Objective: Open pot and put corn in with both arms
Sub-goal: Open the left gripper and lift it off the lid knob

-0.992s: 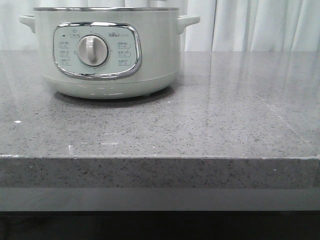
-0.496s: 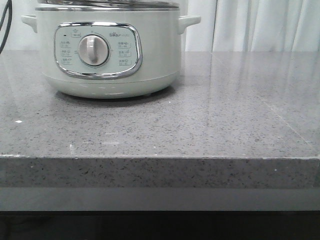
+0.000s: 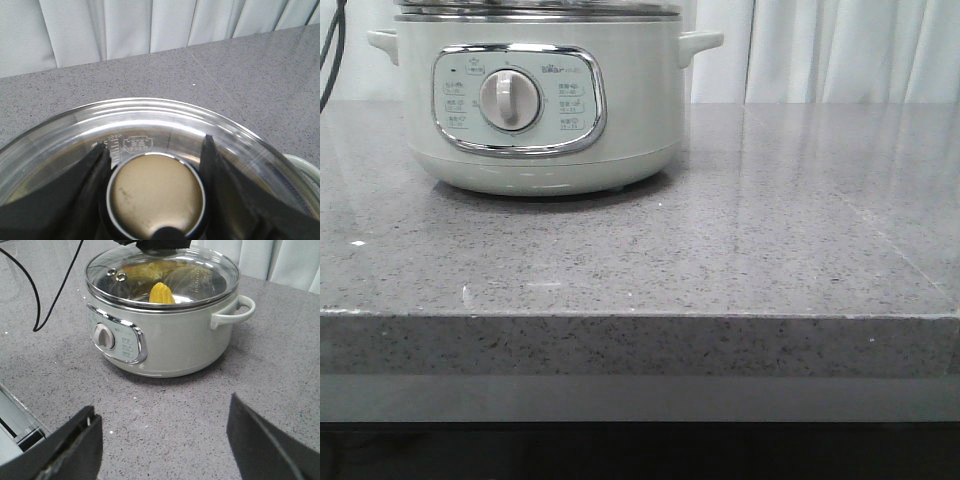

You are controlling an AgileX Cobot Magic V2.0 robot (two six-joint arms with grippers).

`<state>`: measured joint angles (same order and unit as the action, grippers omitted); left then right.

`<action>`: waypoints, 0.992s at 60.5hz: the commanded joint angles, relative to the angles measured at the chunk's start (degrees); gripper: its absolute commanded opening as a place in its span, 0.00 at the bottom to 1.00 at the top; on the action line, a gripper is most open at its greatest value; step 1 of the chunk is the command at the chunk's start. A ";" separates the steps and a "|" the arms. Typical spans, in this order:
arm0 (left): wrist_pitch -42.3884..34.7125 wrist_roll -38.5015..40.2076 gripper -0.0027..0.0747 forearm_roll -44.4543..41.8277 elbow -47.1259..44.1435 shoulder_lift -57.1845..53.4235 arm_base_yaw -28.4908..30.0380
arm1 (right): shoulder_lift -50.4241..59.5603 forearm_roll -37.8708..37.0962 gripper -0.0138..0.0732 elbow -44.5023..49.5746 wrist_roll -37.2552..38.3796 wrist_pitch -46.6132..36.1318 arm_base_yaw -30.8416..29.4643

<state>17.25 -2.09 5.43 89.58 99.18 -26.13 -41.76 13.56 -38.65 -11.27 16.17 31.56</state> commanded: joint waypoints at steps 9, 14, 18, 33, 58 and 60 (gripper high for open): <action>-3.67 0.04 0.66 0.81 2.46 -4.29 -0.08 | 0.44 0.47 0.78 -1.46 -0.09 -4.59 -0.07; -2.19 0.04 0.64 0.66 2.46 -6.27 -0.08 | 0.44 0.47 0.78 -1.46 -0.09 -4.59 -0.07; -0.75 0.04 0.63 0.55 2.46 -8.63 -0.08 | 0.44 0.47 0.78 -1.46 -0.09 -4.59 -0.07; 7.43 0.04 0.60 -1.25 1.42 -19.73 -0.08 | 0.44 0.47 0.78 -1.46 -0.09 -4.59 -0.07; 8.02 -0.06 0.60 -3.55 -23.53 -46.51 -0.08 | 0.44 0.47 0.78 -1.46 -0.09 -4.59 -0.07; 8.02 -0.06 0.60 -3.55 -25.40 -48.17 -0.08 | 0.44 0.47 0.78 -1.46 -0.09 -4.59 -0.07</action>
<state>29.24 -2.19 2.09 66.64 56.21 -26.13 -41.76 13.56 -38.65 -11.13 16.08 31.56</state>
